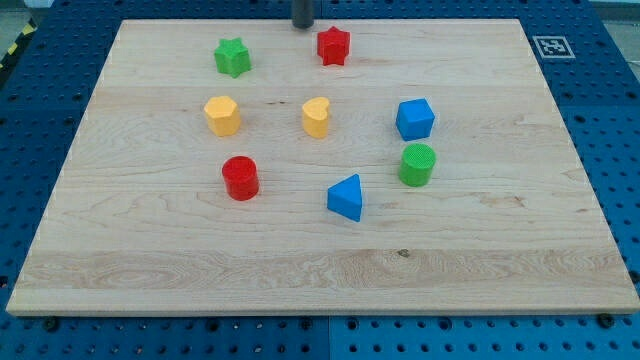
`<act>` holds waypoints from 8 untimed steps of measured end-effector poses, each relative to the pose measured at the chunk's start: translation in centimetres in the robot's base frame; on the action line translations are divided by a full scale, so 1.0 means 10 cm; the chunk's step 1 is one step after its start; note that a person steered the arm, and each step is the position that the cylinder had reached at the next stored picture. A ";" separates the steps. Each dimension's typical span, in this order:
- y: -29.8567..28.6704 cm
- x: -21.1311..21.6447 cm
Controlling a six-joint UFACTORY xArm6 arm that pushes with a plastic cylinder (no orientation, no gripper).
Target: Slide the red star towards the center
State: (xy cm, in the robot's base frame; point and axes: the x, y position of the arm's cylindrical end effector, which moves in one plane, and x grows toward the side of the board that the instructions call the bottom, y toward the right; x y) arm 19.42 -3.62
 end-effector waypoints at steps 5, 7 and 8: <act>0.76 0.54; 0.83 0.68; 0.83 0.87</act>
